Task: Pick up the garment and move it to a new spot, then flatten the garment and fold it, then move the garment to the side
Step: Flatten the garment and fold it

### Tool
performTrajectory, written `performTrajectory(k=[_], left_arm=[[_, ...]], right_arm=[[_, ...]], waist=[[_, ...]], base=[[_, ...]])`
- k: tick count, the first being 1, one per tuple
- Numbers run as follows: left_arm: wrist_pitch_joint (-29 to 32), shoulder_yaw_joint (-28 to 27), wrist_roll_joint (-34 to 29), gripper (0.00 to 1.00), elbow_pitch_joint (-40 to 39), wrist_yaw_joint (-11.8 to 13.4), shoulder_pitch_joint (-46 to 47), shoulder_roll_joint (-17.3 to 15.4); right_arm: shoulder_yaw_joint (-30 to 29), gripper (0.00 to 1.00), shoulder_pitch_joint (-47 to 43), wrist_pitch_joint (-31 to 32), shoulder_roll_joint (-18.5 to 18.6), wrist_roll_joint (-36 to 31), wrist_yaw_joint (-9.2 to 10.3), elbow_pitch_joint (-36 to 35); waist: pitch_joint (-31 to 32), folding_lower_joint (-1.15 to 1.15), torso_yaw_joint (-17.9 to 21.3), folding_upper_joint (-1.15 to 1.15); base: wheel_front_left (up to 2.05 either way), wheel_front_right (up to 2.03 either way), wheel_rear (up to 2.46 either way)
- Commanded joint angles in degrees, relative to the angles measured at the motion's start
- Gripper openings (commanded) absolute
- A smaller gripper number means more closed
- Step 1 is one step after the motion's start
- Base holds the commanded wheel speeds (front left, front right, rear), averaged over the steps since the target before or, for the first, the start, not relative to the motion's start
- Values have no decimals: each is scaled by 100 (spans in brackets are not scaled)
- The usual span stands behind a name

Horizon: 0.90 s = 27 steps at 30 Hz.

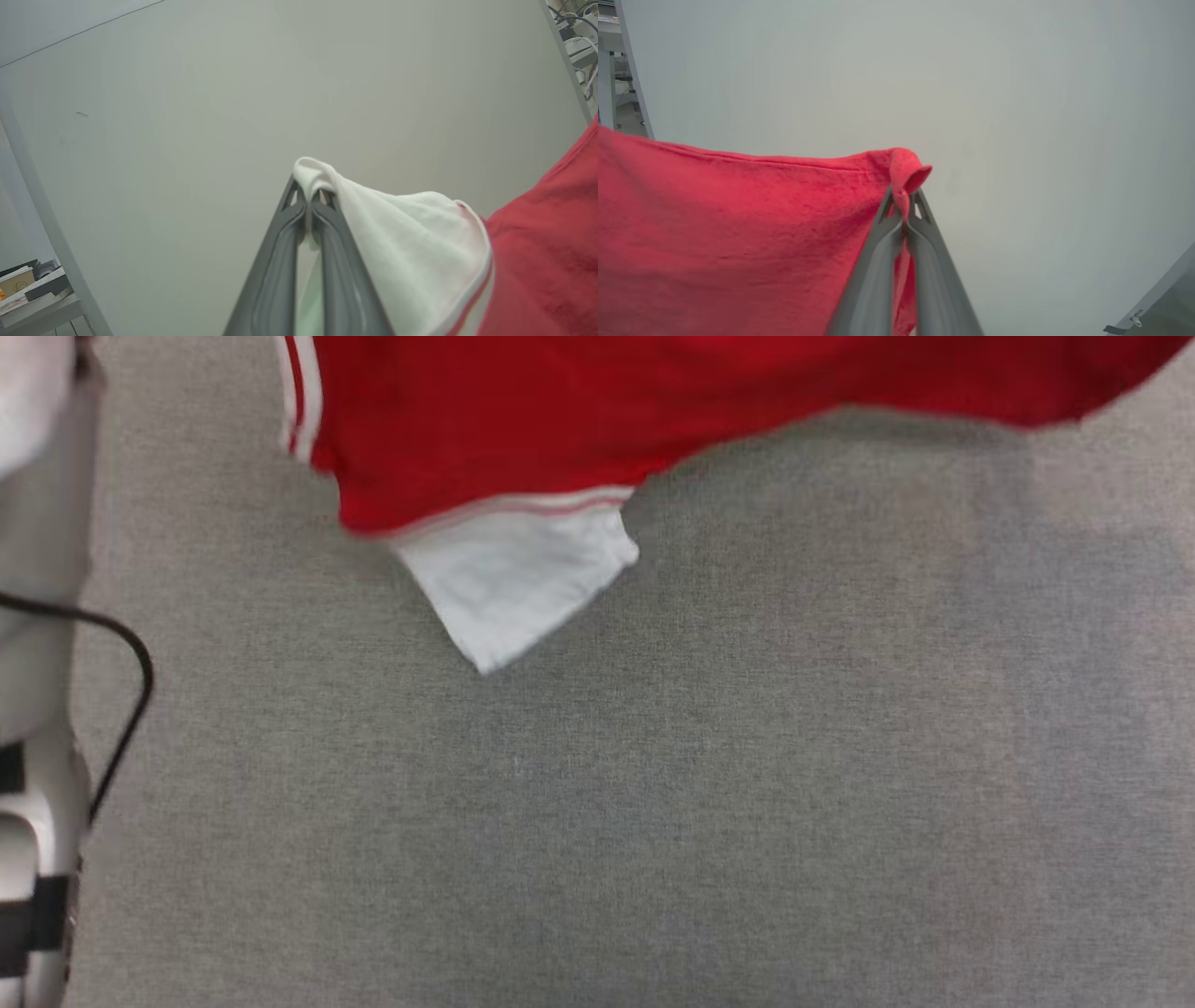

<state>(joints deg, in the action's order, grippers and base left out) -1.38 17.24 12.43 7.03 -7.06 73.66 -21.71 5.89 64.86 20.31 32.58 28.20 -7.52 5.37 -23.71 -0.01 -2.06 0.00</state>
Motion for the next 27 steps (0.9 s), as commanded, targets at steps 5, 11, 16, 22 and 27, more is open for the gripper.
performTrajectory(k=[5,11,16,22,27], left_arm=[[11,278,100,0,902,-38,1626,-120],[-197,725,293,0,1885,-41,3041,-129],[-438,1023,483,0,2623,-42,3718,-90],[-747,1390,705,0,3188,-42,3764,-93],[-1042,1619,844,0,3418,-42,3336,-164]], right_arm=[[401,0,1608,-10,-114,-383,3,803],[693,0,3115,-309,-324,-615,3,1917],[980,0,3860,-641,-513,-660,3,2736],[1362,0,3977,-1004,-628,-514,3,3377],[1704,0,3635,-1345,-677,-214,3,3719]], waist=[[-888,1,100,0],[-1142,1,119,0],[-1270,1,154,0],[-1411,1,167,0],[-1424,1,180,0]], base=[[0,0,0],[0,0,0],[0,0,0],[0,0,0],[0,0,0]])
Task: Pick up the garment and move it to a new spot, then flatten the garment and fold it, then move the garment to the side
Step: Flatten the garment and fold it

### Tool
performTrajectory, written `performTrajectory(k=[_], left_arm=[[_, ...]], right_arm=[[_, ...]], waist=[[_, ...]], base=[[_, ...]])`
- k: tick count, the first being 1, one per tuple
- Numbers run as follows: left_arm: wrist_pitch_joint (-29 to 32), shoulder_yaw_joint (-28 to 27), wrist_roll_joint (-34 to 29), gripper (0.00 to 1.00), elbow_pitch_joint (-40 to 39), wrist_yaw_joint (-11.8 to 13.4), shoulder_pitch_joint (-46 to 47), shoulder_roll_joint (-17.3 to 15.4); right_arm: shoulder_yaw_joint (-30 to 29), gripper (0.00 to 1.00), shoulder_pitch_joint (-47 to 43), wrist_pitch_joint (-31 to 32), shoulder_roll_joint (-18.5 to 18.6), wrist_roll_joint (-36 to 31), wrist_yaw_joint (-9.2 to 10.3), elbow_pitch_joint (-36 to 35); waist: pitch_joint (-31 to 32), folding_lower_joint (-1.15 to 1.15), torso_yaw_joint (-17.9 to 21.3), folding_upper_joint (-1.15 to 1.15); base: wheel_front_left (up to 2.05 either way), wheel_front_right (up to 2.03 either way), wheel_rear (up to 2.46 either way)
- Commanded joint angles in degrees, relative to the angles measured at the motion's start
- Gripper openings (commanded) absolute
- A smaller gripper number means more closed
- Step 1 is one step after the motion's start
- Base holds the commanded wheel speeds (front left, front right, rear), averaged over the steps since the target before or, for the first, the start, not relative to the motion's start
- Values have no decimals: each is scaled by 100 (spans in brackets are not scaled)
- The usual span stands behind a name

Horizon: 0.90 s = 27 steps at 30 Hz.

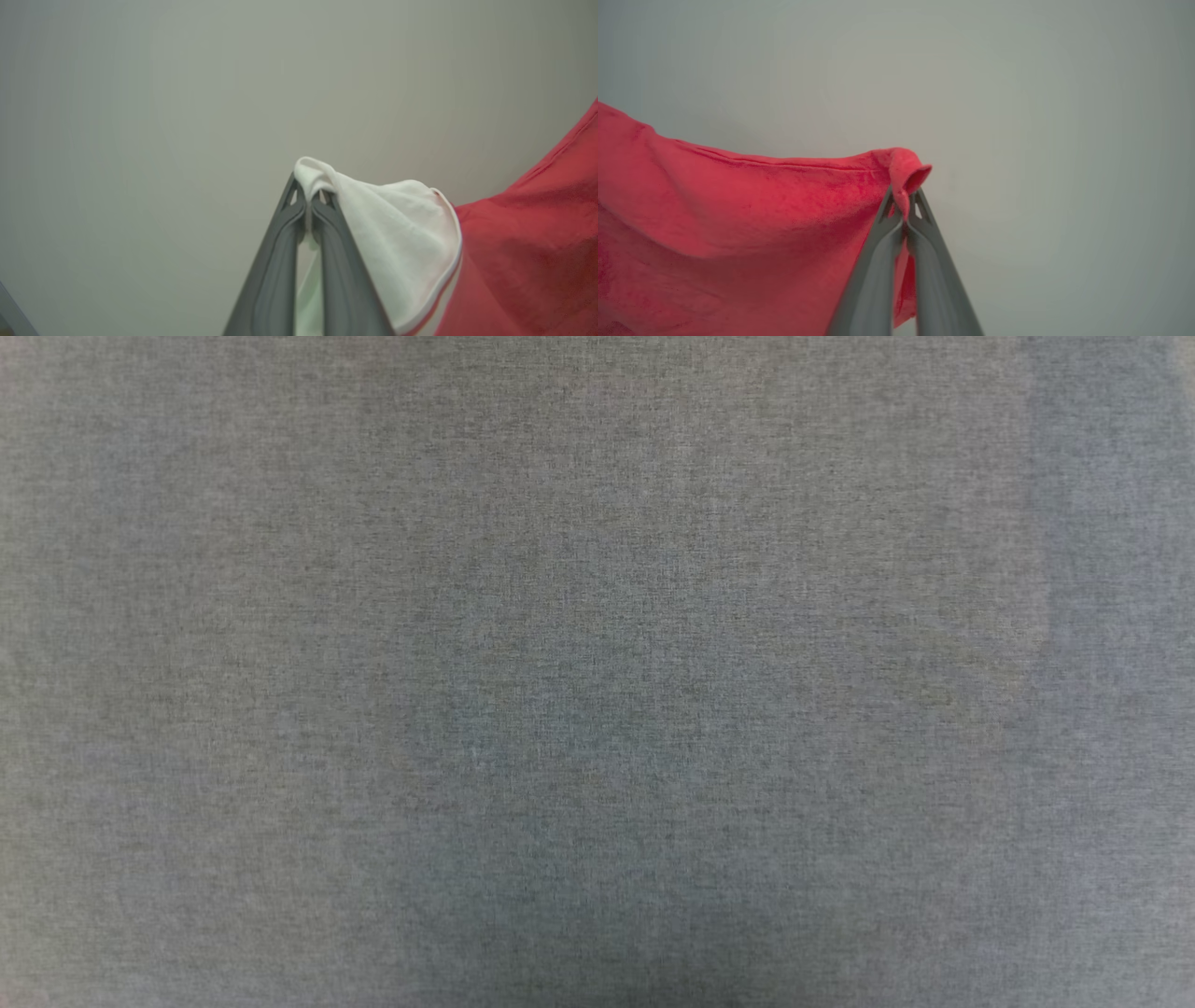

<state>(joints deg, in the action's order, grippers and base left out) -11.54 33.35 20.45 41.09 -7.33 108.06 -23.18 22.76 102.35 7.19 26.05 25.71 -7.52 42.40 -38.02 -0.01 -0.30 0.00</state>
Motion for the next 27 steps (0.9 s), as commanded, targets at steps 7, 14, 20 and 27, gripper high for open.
performTrajectory(k=[7,14,20,27], left_arm=[[-299,159,189,0,-84,-2,-1292,-143],[-343,25,275,0,-959,237,-3032,-344],[-344,-186,329,0,-1907,563,-4786,-500],[-345,-256,333,0,-2779,928,-6621,-591]], right_arm=[[465,0,-1163,-551,-186,560,3,150],[1100,0,-2364,-912,-2,1081,3,-44],[1535,0,-3359,-1131,317,1465,3,-324],[2003,0,-4668,-1268,748,1783,3,-858]], waist=[[263,1,2,0],[718,1,-43,0],[1223,1,-104,0],[1891,1,-171,0]], base=[[0,0,0],[0,0,0],[0,0,0],[0,0,0]])
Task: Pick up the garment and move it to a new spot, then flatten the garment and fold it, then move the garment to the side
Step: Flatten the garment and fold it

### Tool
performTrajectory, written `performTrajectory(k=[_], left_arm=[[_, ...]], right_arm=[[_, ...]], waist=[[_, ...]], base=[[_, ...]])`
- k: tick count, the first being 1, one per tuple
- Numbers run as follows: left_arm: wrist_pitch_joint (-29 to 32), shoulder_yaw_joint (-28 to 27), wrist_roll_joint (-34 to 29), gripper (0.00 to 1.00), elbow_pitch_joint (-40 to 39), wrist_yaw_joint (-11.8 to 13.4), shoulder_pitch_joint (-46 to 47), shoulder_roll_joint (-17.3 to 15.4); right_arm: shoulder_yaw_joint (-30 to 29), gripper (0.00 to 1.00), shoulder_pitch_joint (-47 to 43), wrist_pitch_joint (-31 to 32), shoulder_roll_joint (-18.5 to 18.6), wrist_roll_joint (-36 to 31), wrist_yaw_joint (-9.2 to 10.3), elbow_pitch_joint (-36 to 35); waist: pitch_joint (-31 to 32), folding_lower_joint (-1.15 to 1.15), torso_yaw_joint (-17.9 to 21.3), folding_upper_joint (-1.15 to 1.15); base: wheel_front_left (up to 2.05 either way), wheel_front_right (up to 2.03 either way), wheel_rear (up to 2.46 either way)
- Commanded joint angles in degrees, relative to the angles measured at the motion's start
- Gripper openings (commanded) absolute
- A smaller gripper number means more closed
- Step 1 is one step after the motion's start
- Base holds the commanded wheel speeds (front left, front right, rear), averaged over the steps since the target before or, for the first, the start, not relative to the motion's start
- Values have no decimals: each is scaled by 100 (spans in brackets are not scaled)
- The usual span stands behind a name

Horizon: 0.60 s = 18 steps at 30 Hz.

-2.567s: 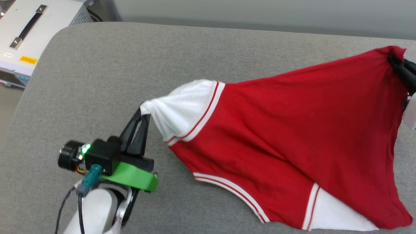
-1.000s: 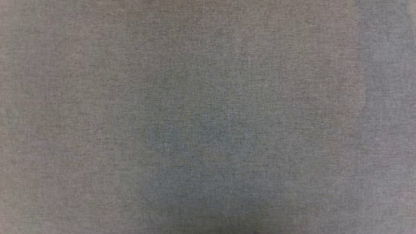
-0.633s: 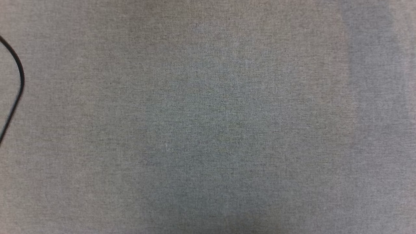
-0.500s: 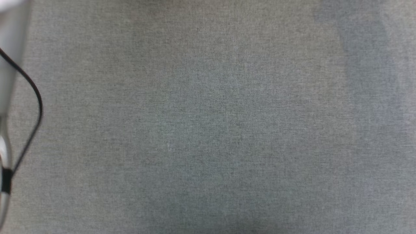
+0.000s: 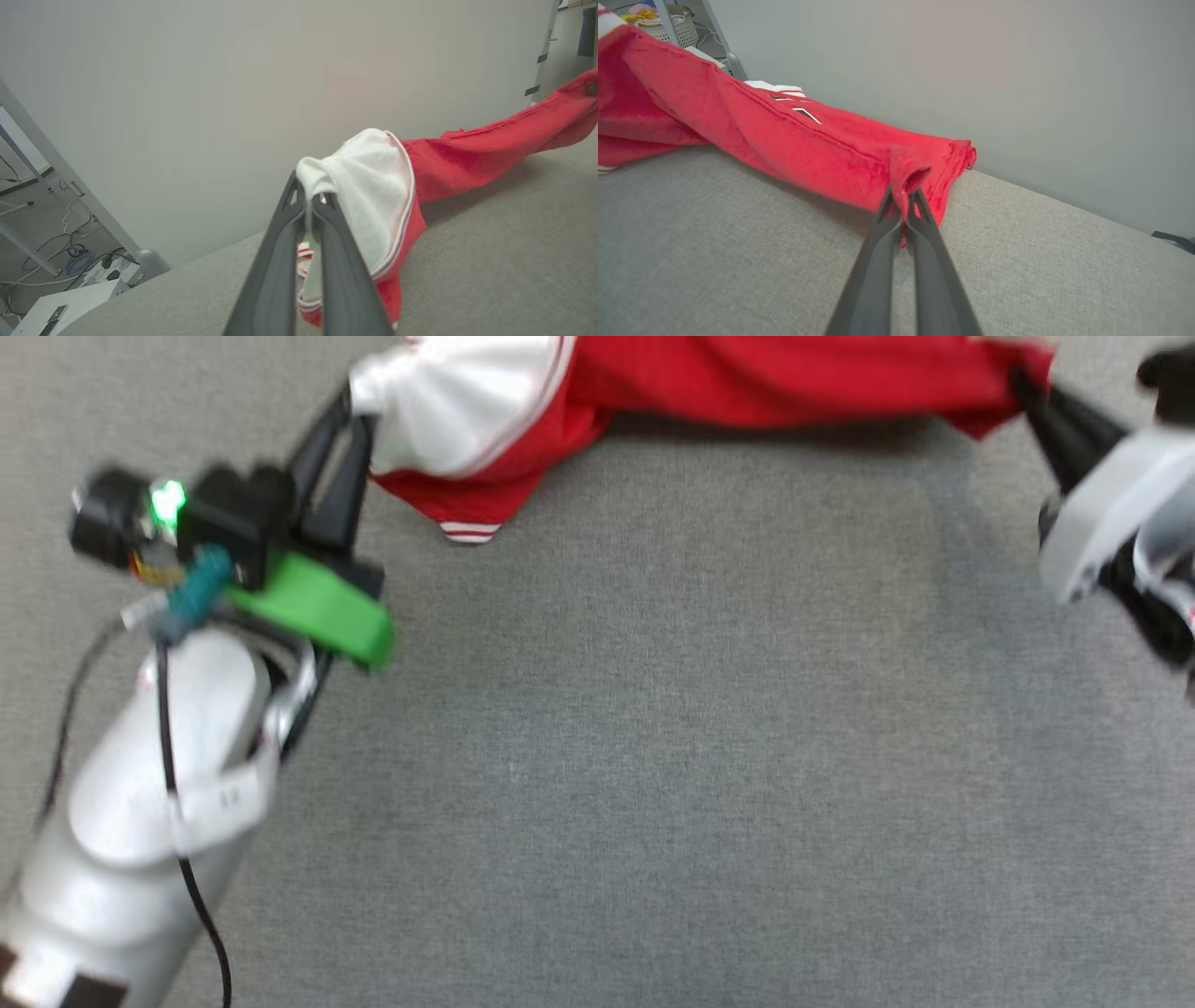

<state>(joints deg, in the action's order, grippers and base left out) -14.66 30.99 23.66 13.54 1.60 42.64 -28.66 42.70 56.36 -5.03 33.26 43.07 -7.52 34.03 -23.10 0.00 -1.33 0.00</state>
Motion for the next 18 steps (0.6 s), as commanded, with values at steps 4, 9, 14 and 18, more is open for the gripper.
performTrajectory(k=[4,9,14,18], left_arm=[[-33,-9,20,0,-439,248,-1056,-176],[-18,135,131,0,-852,425,-2189,-333],[100,267,310,0,-1211,651,-3061,-375],[120,316,514,0,-1317,824,-3712,-366]], right_arm=[[121,0,-869,-73,283,207,3,-322],[53,0,-1870,-60,543,366,3,-630],[-165,0,-2755,-69,690,426,3,-869],[-412,0,-3483,-36,740,405,3,-1075]], waist=[[749,0,-83,0],[1103,0,-109,0],[1338,0,-157,0],[1506,0,-167,0]], base=[[0,0,0],[0,0,0],[0,0,0],[0,0,0]])
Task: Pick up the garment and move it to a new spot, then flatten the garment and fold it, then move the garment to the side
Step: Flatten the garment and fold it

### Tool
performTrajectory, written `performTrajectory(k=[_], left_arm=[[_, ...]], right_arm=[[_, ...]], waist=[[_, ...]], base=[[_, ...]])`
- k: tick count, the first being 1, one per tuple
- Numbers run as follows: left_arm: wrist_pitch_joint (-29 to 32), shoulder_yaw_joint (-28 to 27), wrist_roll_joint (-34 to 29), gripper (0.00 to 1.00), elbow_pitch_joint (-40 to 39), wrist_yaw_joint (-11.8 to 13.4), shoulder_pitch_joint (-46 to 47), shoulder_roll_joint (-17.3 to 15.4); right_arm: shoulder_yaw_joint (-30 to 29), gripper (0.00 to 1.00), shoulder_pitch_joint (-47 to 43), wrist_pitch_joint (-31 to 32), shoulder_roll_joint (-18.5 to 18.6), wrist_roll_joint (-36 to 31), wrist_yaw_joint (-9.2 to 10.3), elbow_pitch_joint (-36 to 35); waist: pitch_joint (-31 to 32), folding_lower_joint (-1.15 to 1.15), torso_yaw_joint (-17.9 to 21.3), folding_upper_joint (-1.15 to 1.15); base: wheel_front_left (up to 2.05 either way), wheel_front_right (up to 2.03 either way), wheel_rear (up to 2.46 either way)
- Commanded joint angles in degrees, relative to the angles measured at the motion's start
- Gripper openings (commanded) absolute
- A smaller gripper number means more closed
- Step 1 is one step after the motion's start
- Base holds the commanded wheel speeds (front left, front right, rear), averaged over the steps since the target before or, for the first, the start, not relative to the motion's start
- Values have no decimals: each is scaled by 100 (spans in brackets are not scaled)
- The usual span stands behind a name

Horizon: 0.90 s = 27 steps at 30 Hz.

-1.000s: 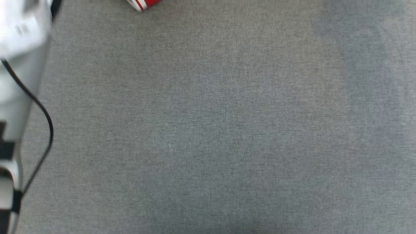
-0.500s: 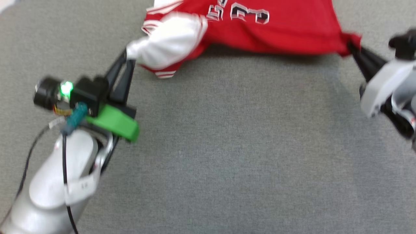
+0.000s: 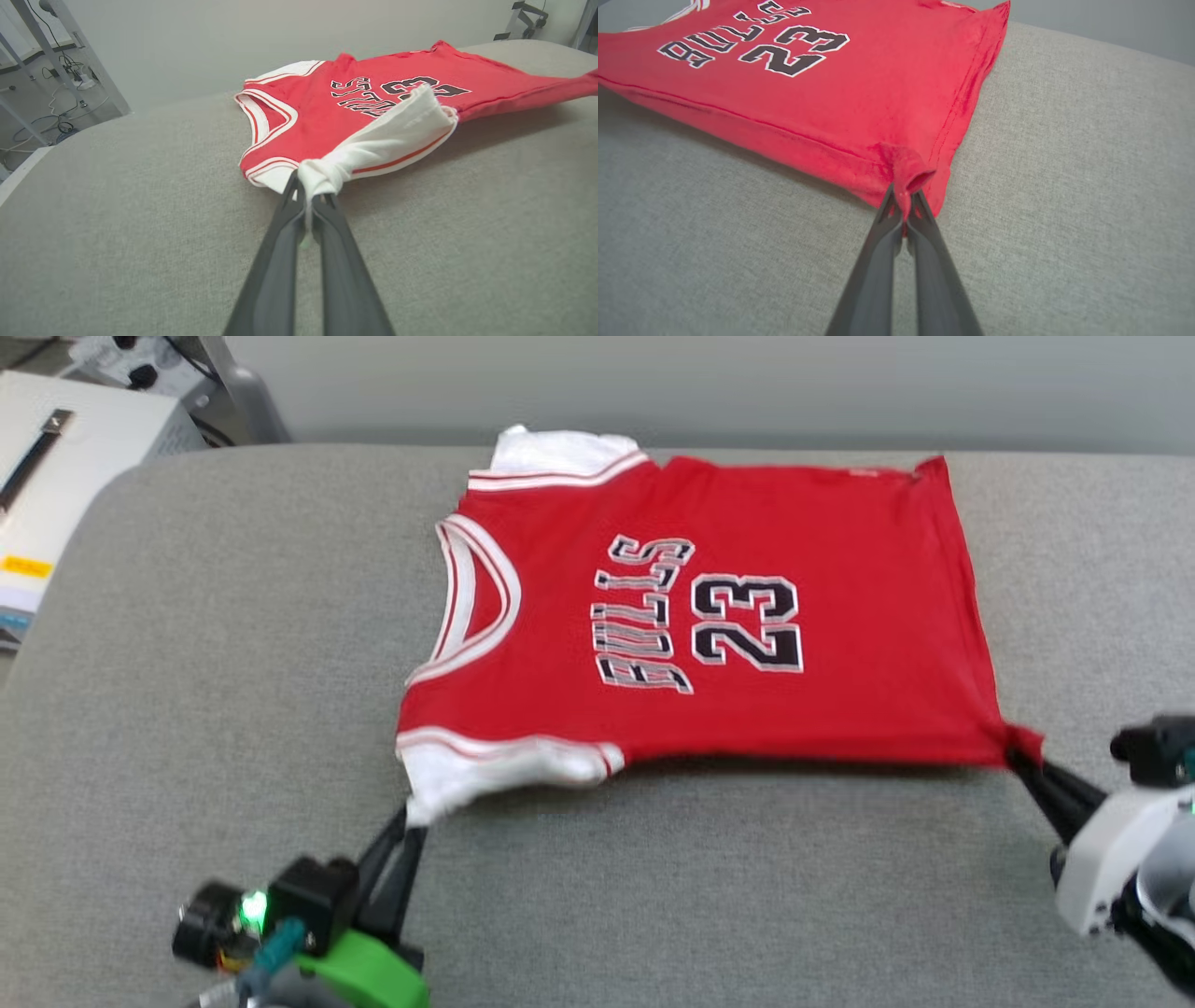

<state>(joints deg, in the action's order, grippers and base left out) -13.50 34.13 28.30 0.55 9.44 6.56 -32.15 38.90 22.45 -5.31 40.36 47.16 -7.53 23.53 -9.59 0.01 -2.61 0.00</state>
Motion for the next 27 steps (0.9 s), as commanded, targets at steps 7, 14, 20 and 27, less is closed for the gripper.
performTrajectory(k=[7,14,20,27], left_arm=[[10,112,379,0,-90,240,-1048,38],[-13,242,622,0,-53,315,-1665,197],[-29,334,636,0,130,210,-1695,237],[-18,323,437,0,266,-19,-1089,120]], right_arm=[[-600,0,-1255,167,37,-188,4,-392],[-1318,0,-2306,415,-83,-443,4,-775],[-1982,0,-2918,632,-297,-746,4,-1145],[-2535,0,-3010,910,-677,-1049,4,-1569]], waist=[[410,-1,-58,0],[537,-1,-130,0],[542,-1,-180,0],[530,-1,-185,0]], base=[[0,0,0],[0,0,0],[0,0,0],[0,0,0]])
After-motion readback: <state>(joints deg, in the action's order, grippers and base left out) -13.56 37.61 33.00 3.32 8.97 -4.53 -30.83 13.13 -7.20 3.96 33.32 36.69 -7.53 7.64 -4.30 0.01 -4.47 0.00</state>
